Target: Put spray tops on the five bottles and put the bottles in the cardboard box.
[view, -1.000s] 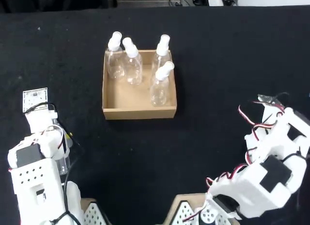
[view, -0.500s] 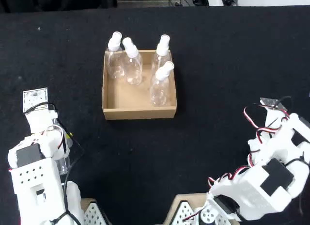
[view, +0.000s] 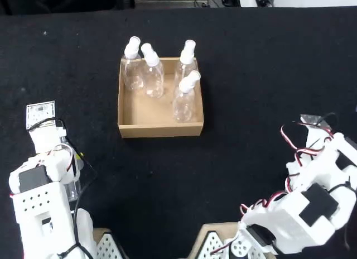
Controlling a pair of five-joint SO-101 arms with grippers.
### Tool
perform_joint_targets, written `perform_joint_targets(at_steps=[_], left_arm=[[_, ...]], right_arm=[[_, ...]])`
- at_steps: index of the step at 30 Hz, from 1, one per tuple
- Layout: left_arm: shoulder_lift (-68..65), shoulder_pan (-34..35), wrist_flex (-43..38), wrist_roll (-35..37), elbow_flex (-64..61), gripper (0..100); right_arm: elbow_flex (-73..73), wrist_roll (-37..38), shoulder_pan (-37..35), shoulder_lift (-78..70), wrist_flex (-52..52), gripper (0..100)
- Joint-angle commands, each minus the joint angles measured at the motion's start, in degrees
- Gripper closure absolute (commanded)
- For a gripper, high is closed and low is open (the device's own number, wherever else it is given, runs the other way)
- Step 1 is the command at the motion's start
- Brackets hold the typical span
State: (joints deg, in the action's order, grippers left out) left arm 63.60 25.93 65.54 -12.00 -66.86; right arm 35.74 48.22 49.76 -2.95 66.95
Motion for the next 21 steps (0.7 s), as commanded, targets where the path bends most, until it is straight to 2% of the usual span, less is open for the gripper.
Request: perform_joint_targets(at_steps=[1,4,9,14,16,21], left_arm=[[0.7,-0.3,-1.1,-0.1,2.2,97],[0.7,-0.3,-0.7,-0.1,6.0,97],[1.8,-0.4,-1.0,0.4,12.3,97],[14.9,-0.6,-4.4,4.6,7.5,97],[22.1,-3.2,-6.0,5.3,4.0,97],[36.7,-15.9,-8.7,5.2,-3.1,97]], right_arm=[[-7.1,0.4,-0.6,8.9,8.8,98.8],[-12.7,-2.2,-4.1,16.9,16.9,98.8],[-22.2,-14.9,-15.3,31.0,25.3,98.8],[-33.1,-26.4,-28.6,42.7,30.3,98.8],[-37.7,-31.1,-33.8,43.6,30.6,98.8],[-48.2,-43.7,-45.7,42.4,27.4,98.8]])
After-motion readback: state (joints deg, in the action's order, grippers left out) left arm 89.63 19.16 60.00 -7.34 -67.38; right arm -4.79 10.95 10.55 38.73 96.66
